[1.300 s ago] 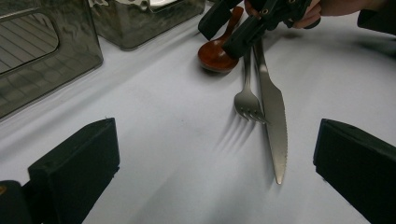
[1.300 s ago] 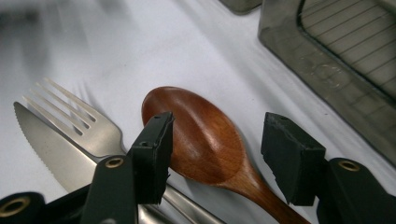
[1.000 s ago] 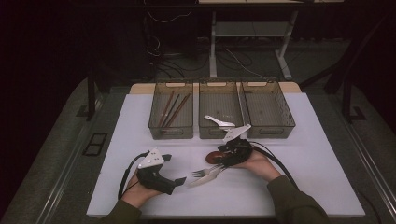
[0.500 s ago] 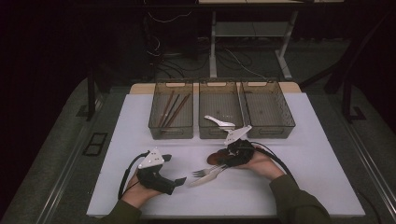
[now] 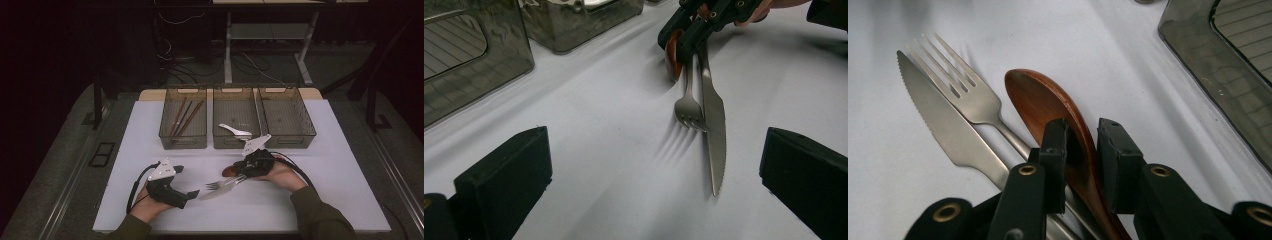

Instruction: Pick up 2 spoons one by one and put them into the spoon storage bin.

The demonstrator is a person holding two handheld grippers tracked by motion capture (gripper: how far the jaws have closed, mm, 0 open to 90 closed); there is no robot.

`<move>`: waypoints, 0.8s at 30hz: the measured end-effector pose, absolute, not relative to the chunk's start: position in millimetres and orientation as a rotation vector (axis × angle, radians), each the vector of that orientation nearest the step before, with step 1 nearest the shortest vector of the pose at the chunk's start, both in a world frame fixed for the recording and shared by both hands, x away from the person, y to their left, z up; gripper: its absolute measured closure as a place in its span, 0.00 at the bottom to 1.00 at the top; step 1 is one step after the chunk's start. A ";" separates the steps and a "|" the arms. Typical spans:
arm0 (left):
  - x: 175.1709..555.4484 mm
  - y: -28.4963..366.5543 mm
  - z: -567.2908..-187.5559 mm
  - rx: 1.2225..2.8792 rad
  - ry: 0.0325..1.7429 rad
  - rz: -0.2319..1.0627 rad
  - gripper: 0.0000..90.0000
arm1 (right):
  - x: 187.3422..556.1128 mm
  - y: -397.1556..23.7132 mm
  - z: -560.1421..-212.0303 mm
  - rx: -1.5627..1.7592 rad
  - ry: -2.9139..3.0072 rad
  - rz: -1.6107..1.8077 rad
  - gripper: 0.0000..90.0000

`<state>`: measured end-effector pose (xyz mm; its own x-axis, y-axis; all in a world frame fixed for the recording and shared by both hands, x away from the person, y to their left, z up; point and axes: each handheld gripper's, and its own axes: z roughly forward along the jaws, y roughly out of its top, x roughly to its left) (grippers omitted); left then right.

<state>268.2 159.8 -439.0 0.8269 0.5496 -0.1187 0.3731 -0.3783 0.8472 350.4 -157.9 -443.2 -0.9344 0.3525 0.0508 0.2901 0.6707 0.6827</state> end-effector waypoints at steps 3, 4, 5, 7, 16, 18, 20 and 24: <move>268.1 159.8 -439.0 2.011 0.681 0.223 0.00 | 350.7 -159.0 -442.0 0.531 2.800 1.136 0.90; 268.2 159.8 -439.0 2.011 0.681 0.223 0.00 | 350.1 -158.9 -441.6 0.536 2.796 1.136 0.91; 268.1 159.7 -439.0 2.011 0.681 0.223 0.00 | 349.9 -158.9 -441.7 0.524 2.795 1.128 0.91; 268.0 159.6 -438.9 2.011 0.681 0.223 0.00 | 349.7 -158.8 -441.7 0.517 2.794 1.127 0.91; 267.9 159.6 -439.0 2.010 0.680 0.221 0.00 | 350.0 -159.7 -440.5 0.535 2.774 1.131 0.91; 267.8 159.6 -439.0 2.010 0.680 0.221 0.00 | 350.4 -161.0 -439.4 0.545 2.768 1.130 0.91; 267.7 159.6 -439.0 2.009 0.679 0.221 0.00 | 350.3 -162.6 -437.7 0.561 2.761 1.134 0.91; 267.4 159.7 -438.9 2.010 0.674 0.219 0.00 | 349.6 -166.6 -433.4 0.622 2.736 1.168 0.91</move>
<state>267.4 159.7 -438.9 0.8308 0.5436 -0.1195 0.3699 -0.3787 0.8484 349.6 -166.6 -433.4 -0.9113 0.4065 0.0648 0.3280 0.6220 0.7110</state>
